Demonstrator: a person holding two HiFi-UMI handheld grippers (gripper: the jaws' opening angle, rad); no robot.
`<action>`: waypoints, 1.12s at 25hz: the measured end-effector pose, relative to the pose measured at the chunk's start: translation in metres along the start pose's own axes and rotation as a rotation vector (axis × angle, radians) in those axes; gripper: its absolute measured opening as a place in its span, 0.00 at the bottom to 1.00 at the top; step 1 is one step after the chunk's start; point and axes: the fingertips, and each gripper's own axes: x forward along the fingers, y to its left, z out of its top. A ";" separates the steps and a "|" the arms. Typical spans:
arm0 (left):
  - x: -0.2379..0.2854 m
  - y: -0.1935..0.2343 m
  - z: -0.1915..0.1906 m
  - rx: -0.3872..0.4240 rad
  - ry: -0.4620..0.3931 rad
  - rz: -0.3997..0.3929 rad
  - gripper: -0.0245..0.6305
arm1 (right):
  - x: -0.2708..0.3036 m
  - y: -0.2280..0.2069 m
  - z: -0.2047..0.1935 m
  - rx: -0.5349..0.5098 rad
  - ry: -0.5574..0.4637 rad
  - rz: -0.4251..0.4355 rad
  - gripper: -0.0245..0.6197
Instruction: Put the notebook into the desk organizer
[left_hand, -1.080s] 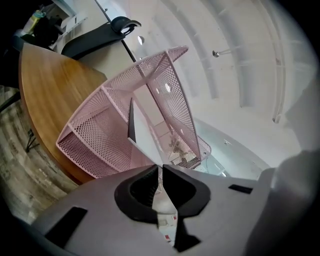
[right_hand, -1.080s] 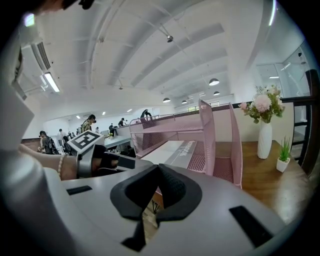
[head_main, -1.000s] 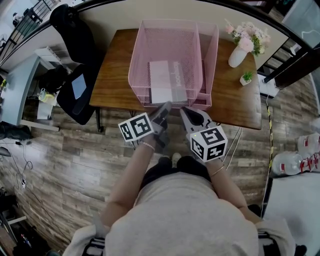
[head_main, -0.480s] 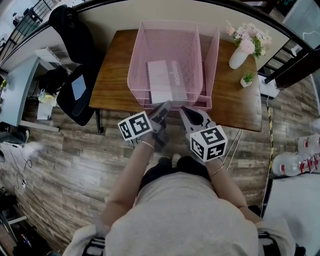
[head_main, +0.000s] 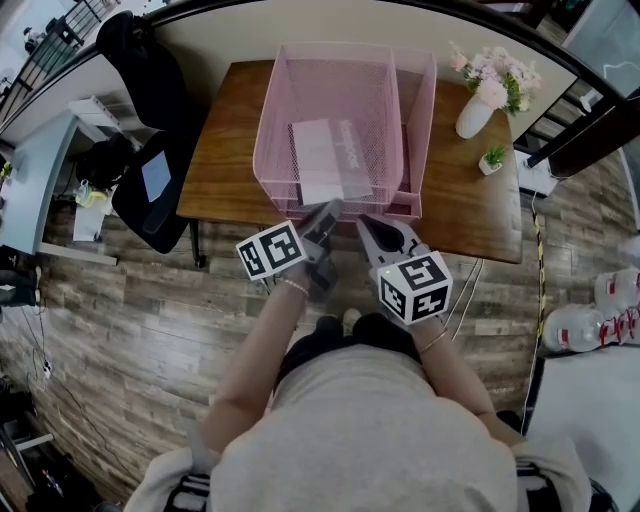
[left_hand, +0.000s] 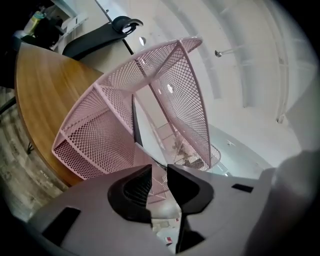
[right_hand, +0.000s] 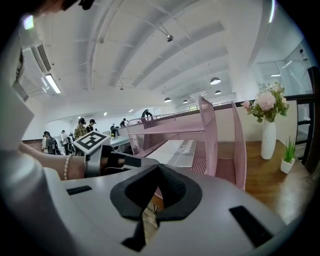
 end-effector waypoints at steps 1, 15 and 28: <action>-0.001 0.000 -0.001 0.006 0.003 0.007 0.18 | 0.000 0.000 0.000 0.001 0.000 0.000 0.05; -0.021 -0.016 -0.013 0.151 0.037 0.029 0.22 | -0.012 0.011 -0.003 0.010 -0.016 -0.006 0.05; -0.036 -0.053 -0.020 0.450 0.066 0.054 0.10 | -0.022 0.022 0.008 -0.047 -0.032 -0.007 0.05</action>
